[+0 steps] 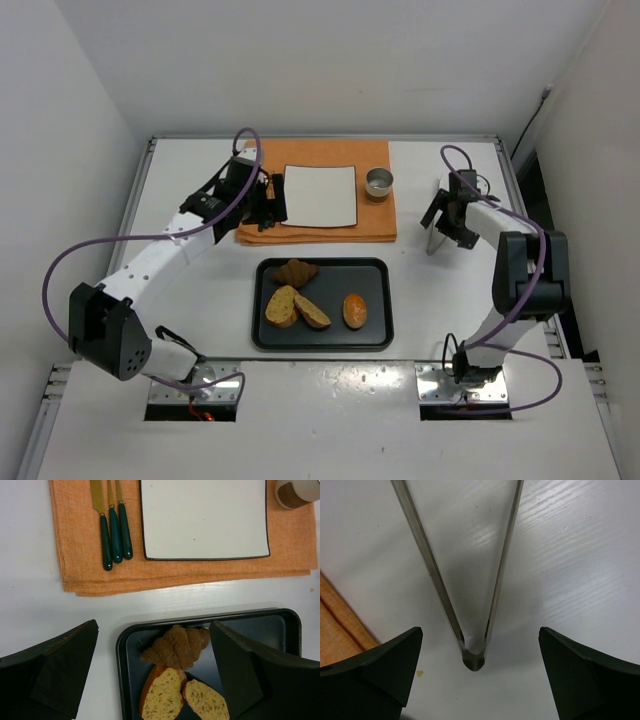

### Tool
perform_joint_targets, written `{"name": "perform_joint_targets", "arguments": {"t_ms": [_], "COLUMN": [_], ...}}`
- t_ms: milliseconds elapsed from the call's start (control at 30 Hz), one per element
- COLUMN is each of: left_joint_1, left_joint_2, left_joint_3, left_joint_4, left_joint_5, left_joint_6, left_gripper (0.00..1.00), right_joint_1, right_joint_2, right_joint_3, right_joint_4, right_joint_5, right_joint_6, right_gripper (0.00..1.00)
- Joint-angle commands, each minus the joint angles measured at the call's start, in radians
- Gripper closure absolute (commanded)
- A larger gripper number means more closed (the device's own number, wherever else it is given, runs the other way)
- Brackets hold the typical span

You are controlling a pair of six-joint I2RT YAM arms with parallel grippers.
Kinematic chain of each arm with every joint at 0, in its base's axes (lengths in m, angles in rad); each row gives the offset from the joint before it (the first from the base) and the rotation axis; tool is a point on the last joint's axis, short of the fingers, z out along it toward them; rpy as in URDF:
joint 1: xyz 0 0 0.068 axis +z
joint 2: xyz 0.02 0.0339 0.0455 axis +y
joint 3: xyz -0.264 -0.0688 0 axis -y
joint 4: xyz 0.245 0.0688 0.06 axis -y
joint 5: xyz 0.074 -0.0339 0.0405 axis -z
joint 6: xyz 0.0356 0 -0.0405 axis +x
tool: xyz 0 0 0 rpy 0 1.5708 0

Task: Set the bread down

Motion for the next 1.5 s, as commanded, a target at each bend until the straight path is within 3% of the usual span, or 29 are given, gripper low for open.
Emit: {"name": "perform_joint_targets", "arguments": {"t_ms": [0,167,400,700,733,800,1067,1300,1467], "left_joint_1": [-0.003,0.007,0.016,0.025,0.025,0.025,0.025,0.025,0.034], "left_joint_2": [0.009,0.018,0.027,0.027,0.027,0.027,0.006,-0.045,-0.074], "left_joint_3": [0.036,0.036,0.046,0.035,0.035,0.035,0.026,0.006,-0.003], "left_joint_4": [-0.002,-0.002,-0.002,-0.011,-0.011,-0.011,-0.011,-0.011,-0.011], "left_joint_5": [-0.031,-0.031,-0.041,-0.041,-0.041,-0.041,-0.012,-0.002,-0.036], "left_joint_6": [-0.006,-0.006,0.003,0.003,0.003,0.003,0.003,0.003,-0.006], "left_gripper": [0.0,0.0,0.0,0.0,0.0,0.0,0.0,0.0,0.0], "right_joint_1": [0.005,0.005,-0.006,-0.006,-0.006,-0.006,0.014,0.06,0.131], "right_joint_2": [0.037,0.149,0.292,0.274,0.231,0.172,-0.232,-0.657,-0.823], "right_joint_3": [0.063,0.146,0.26,0.274,0.274,0.234,0.045,-0.12,-0.153], "right_joint_4": [0.065,0.064,0.077,0.094,0.094,0.084,-0.037,-0.266,-0.403], "right_joint_5": [-0.025,0.007,0.03,0.061,0.061,0.061,-0.003,-0.227,-0.399], "right_joint_6": [-0.03,-0.043,-0.076,-0.057,-0.057,-0.057,-0.089,-0.098,-0.098], "right_gripper": [0.0,0.0,0.09,0.49,0.58,0.65,0.65,0.6,0.58]}}
